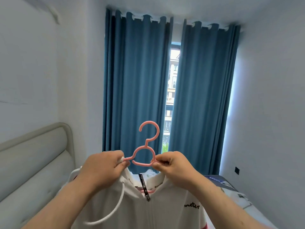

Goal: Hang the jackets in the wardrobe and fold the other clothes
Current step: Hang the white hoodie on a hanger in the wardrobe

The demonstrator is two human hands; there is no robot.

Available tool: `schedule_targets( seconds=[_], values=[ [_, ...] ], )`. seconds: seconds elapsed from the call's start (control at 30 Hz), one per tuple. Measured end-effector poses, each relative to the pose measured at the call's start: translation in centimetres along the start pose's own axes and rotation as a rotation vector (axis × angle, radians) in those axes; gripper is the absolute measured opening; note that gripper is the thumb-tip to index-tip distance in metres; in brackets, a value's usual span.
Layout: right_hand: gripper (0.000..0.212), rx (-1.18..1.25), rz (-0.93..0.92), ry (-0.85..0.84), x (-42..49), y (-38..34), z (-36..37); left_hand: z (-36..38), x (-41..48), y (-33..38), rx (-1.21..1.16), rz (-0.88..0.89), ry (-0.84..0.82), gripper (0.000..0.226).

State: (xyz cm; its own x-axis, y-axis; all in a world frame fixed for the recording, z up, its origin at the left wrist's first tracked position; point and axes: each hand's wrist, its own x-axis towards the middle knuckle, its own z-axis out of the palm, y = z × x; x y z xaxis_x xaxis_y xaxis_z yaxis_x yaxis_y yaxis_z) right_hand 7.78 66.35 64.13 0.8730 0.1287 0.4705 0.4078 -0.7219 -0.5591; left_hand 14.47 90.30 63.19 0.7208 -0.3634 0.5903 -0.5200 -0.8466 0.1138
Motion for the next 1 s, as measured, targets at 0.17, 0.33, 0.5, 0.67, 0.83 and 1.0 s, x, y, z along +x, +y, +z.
schedule_targets(
  seconds=[0.17, 0.33, 0.5, 0.67, 0.83, 1.0],
  values=[
    [0.015, 0.124, 0.098, 0.161, 0.3, 0.8, -0.6, -1.1, 1.8, -3.5, -0.024, -0.086, 0.079, 0.039],
    [0.035, -0.116, -0.1, 0.218, -0.1, 2.6, 1.2, -1.8, 3.0, -5.4, -0.048, -0.129, 0.095, 0.039],
    [0.047, -0.234, -0.261, 0.301, 1.3, 3.3, 2.7, -2.6, 3.6, -5.6, 0.003, -0.173, 0.11, 0.039],
    [0.007, -0.456, -0.512, 0.674, 2.6, 4.2, 2.7, -3.6, 3.5, -4.9, 0.055, -0.243, 0.149, 0.04],
    [0.021, -0.377, -0.457, 0.35, 3.6, 3.1, 3.2, -4.6, 3.2, -3.3, 0.092, -0.374, 0.186, 0.038],
    [0.03, 0.172, 0.003, -0.046, 3.7, 3.5, 5.4, -5.6, 2.7, -1.2, 0.086, -0.501, 0.212, 0.039]
  ],
)
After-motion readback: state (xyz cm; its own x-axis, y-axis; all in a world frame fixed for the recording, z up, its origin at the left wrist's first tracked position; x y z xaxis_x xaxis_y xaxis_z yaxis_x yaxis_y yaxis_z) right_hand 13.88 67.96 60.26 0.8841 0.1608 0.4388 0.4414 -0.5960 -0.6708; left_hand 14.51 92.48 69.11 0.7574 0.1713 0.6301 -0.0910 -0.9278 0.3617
